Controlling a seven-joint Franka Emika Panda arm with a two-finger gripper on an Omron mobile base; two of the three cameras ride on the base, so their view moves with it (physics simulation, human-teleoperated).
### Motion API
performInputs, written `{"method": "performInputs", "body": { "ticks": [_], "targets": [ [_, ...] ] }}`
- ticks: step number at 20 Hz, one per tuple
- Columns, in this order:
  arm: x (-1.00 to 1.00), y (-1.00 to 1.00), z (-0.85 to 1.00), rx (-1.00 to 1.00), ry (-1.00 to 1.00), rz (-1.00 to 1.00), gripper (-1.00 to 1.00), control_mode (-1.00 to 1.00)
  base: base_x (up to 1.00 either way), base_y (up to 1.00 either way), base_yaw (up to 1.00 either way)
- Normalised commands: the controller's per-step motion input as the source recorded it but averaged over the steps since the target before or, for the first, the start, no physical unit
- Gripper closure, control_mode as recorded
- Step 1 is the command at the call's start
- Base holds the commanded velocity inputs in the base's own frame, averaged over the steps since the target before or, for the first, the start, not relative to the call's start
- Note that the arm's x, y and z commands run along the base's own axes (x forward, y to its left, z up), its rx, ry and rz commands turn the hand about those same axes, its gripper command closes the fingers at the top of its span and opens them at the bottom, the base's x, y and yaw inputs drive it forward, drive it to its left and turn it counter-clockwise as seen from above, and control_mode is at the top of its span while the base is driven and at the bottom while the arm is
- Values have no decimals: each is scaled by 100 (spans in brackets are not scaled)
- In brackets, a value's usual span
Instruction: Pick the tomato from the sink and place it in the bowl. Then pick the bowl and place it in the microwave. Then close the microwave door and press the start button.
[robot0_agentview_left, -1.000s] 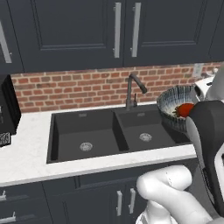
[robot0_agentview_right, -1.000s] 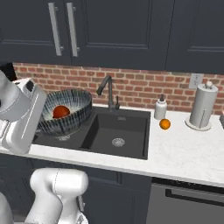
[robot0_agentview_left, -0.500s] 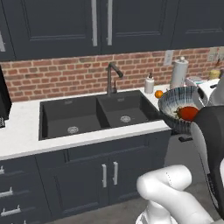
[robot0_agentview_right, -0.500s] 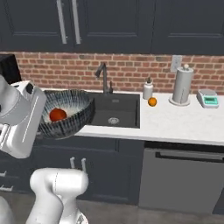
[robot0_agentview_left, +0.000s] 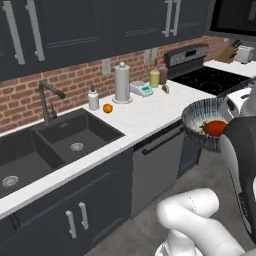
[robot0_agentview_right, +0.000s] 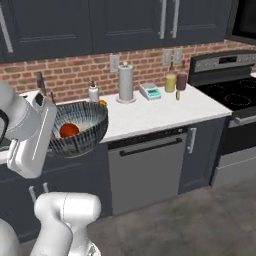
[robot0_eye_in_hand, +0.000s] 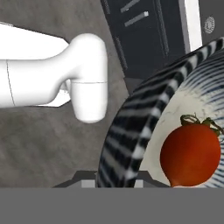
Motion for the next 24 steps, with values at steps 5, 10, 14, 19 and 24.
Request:
{"method": "performInputs", "body": {
  "ticks": [5, 10, 14, 19, 24],
  "targets": [
    [0, 0, 0, 0, 0, 0, 100, 100, 0, -45, -73],
    [0, 0, 0, 0, 0, 0, 100, 100, 38, -64, -56],
    [0, 0, 0, 0, 0, 0, 100, 100, 74, -64, -47],
    [0, 0, 0, 0, 0, 0, 100, 100, 96, -65, -32],
    [0, 0, 0, 0, 0, 0, 100, 100, 100, -78, 1]
  ]
}}
